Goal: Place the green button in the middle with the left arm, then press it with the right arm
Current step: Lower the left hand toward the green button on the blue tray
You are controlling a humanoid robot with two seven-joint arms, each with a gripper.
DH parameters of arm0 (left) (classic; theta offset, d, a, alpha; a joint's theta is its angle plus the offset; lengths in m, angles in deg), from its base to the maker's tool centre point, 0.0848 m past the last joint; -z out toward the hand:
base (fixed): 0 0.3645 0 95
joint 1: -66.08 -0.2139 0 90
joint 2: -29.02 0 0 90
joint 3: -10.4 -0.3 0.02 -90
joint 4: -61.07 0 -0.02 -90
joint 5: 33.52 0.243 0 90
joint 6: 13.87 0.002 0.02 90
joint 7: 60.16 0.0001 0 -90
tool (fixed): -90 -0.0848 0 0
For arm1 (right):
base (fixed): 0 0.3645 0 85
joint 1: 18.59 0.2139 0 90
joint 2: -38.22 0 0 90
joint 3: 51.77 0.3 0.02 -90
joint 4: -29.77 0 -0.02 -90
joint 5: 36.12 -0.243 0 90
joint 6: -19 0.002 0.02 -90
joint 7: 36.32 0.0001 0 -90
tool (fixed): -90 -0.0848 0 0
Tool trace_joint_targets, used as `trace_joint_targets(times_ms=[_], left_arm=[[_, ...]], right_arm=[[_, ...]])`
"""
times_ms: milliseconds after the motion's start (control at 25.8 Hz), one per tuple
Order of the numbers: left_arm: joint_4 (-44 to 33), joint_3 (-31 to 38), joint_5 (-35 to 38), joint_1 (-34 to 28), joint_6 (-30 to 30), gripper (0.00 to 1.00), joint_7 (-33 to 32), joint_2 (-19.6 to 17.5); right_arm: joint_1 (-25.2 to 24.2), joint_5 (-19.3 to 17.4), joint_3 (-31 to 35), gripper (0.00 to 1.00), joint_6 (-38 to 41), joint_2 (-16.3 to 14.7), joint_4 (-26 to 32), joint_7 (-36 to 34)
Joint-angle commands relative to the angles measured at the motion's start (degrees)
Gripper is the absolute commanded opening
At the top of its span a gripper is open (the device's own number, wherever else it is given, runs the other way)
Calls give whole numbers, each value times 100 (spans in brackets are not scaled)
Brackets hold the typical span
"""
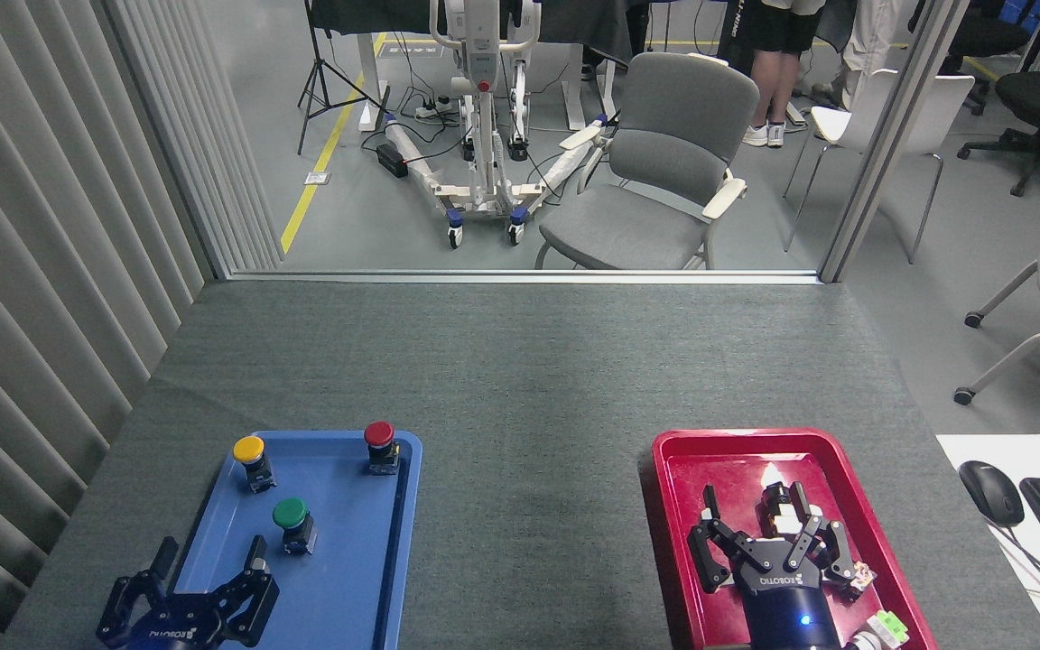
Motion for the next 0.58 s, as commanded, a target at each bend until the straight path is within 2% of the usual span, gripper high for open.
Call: trace_joint_targets(times_ms=[0,116,310,542], left_arm=[[45,110,-207,116,-52,100,6,-22],[81,128,-418,125,-52,100,-3,-13],[-139,111,-374,28,-368,100,-3,-22],[-148,111,-347,37,-421,100,-11,-22]], right_arm=[[-94,-11,16,100,-29,8,29,-103],[-103,-55,24,100,-29,-27,64,-68],[-50,-90,95,100,-11,-9,64,-42],[-67,-90,77,100,6,8,55,-42]])
